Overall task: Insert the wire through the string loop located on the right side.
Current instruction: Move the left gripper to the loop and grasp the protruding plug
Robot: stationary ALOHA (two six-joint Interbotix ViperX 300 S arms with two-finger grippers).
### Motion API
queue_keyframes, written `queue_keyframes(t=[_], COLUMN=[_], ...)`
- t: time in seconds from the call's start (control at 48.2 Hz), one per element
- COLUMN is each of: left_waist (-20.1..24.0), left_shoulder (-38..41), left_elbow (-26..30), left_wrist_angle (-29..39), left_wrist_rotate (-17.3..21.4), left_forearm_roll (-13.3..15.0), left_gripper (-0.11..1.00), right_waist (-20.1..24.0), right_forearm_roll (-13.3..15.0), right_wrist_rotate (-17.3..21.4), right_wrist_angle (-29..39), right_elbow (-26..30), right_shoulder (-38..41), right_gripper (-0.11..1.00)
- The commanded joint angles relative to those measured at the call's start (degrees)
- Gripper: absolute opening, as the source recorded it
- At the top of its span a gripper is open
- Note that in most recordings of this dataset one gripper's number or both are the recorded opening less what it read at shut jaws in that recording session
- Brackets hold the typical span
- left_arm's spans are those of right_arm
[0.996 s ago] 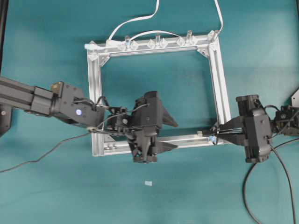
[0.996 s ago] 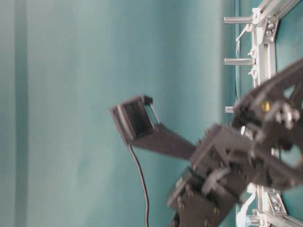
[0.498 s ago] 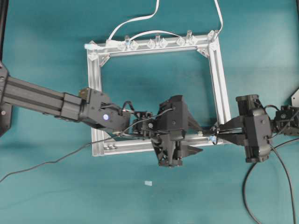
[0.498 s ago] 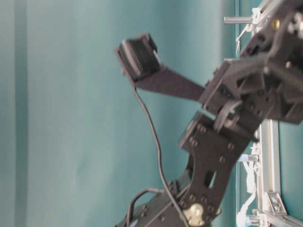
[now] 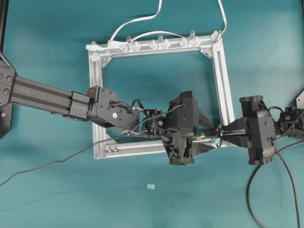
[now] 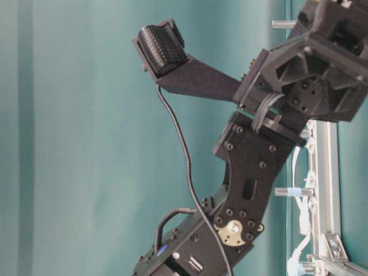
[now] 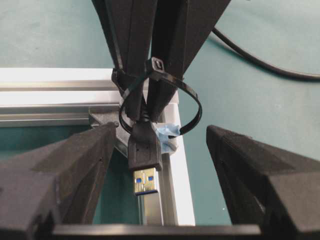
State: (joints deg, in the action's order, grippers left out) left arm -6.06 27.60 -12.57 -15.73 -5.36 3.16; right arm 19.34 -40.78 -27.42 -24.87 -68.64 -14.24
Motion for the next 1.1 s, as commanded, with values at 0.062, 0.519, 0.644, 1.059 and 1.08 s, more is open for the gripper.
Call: queue_keyframes(t=[0.062,0.519,0.644,1.059,1.08], left_waist=[0.18,0.0,-0.35,-1.23,-1.32], left_shoulder=[0.0,0.88,0.62,0.18,0.09], left_elbow=[1.49,2.37,1.76,0.97,0.97], left_wrist_angle=[-0.44,-0.26,-0.26,-0.18,-0.09], left_wrist_rotate=[0.35,0.26,0.44,0.44,0.44], left_forearm_roll=[-0.18,-0.09,-0.18,-0.62,-0.62], left_gripper=[0.76,0.67,0.34,0.21,0.21], right_waist=[0.09,0.09,0.09,0.09,0.09], right_forearm_roll=[0.18,0.18,0.18,0.18,0.18], right_wrist_rotate=[0.0,0.0,0.0,-0.18,-0.18], right_wrist_angle=[-0.62,-0.62,-0.7,-0.7,-0.7], right_elbow=[0.97,0.7,0.7,0.0,0.0], right_shoulder=[-0.44,-0.44,-0.44,-0.53,-0.44], right_gripper=[0.11,0.11,0.11,0.11,0.11])
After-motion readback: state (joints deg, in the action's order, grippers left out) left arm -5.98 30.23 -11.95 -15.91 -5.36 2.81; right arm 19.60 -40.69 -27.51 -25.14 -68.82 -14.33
